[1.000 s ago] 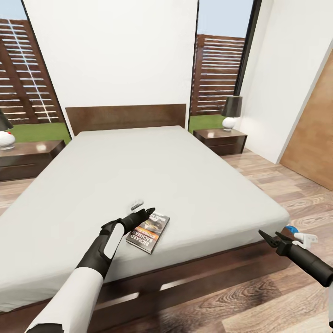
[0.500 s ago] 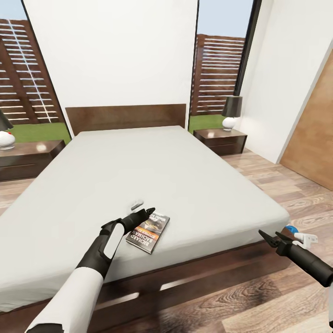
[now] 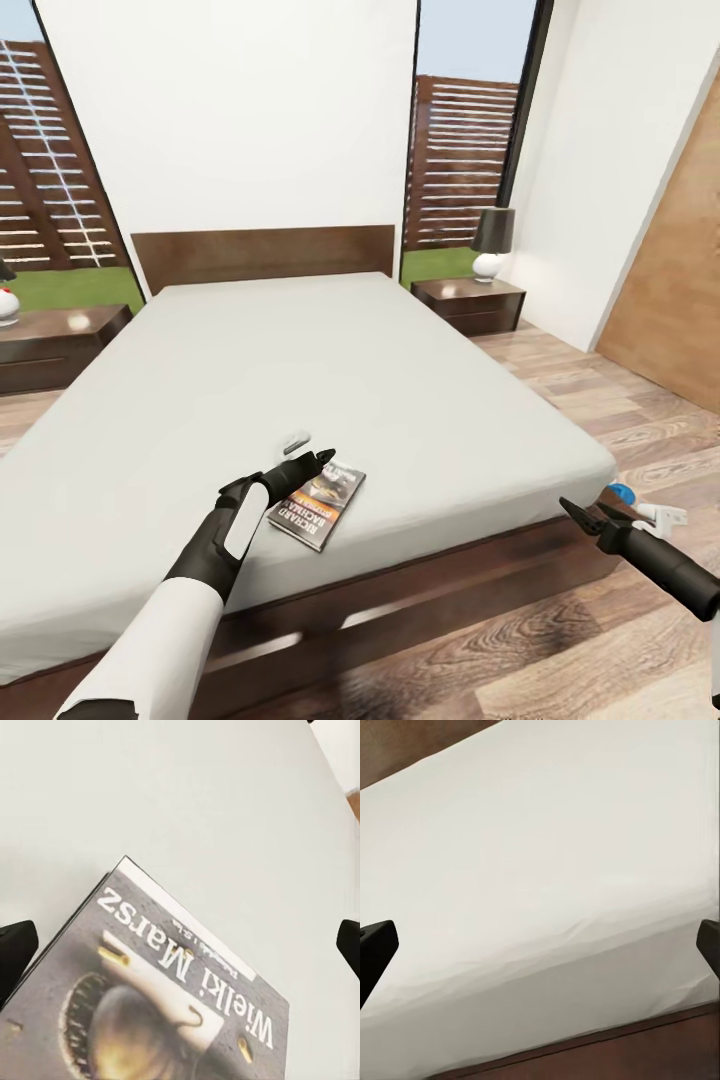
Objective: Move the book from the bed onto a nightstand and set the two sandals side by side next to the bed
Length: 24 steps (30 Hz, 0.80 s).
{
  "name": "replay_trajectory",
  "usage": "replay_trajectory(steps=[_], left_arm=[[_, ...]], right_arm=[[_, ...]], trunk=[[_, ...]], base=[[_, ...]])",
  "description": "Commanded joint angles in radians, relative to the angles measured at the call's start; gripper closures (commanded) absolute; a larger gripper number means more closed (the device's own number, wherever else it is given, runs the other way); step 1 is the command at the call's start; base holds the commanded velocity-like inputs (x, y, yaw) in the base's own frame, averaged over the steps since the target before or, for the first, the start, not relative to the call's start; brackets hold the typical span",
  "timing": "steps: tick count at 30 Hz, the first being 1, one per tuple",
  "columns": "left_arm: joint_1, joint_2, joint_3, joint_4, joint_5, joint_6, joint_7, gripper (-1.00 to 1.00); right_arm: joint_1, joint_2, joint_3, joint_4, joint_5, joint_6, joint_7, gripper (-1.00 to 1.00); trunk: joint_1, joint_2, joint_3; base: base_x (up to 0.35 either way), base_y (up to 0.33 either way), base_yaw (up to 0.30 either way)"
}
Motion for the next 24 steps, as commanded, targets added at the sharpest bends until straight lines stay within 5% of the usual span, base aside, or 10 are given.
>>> replay_trajectory(steps=[1,24], left_arm=[[0.0,-0.001,0.004,-0.001,0.005,0.008,-0.002,-1.0],[0.0,-0.001,0.004,-0.001,0.005,0.008,-0.002,-1.0]], right_arm=[[-0.001,0.001,-0.002,-0.001,0.006,0.007,0.007,-1.0],[-0.002,0.001,-0.002,-0.001,0.009,0.007,0.007,-1.0]], trunk=[[0.0,0.0,-0.001],[0.0,0.0,-0.001]], base=[[0.0,0.0,-0.08],[-0.028,0.0,-0.006]])
